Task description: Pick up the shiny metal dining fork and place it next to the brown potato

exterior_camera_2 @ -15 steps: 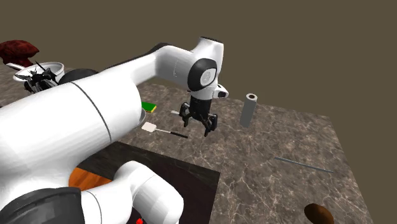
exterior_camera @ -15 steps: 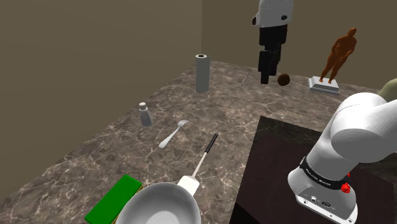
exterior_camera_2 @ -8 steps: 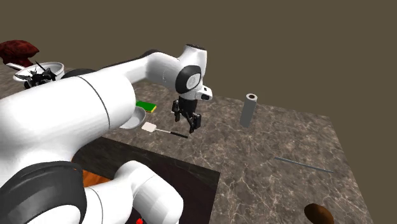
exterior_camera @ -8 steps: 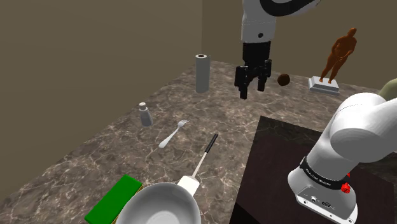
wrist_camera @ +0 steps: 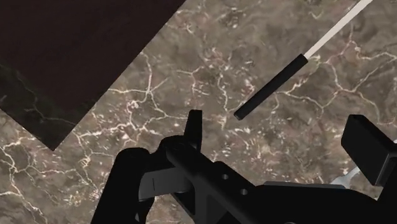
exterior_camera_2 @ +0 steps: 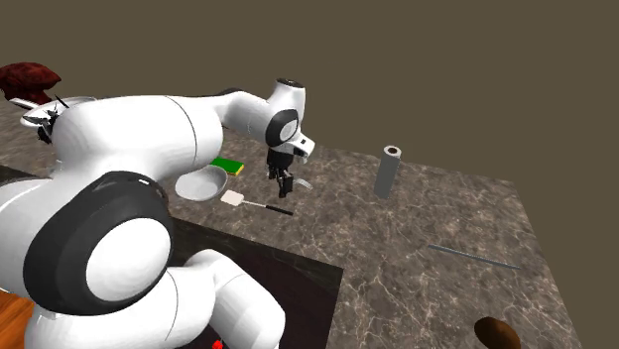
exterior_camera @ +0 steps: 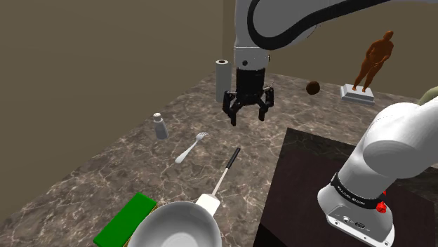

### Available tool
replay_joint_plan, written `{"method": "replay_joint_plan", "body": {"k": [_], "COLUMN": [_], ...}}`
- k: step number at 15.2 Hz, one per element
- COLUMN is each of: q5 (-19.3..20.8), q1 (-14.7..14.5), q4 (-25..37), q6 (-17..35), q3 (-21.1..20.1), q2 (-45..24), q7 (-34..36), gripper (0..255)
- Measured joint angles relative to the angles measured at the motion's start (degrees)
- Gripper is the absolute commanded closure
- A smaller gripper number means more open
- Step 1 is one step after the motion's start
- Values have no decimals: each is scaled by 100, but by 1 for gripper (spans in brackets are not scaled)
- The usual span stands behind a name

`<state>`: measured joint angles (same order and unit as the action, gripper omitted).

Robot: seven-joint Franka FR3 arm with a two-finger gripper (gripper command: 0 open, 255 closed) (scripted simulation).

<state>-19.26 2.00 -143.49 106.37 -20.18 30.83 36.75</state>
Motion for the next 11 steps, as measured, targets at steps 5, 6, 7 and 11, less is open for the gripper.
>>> {"method": "replay_joint_plan", "body": {"k": [5, 6, 7, 11], "q5": [-155, -141, -103, 309], "q1": [221, 270, 331, 575], "q4": [373, 461, 524, 1028], "q6": [827, 1032, 1229, 1875], "q3": [-672, -823, -934, -1307], "q2": [-905, -1138, -1350, -2337], "q7": [1515, 1843, 2144, 3452], "gripper": [0, 0, 0, 0]}}
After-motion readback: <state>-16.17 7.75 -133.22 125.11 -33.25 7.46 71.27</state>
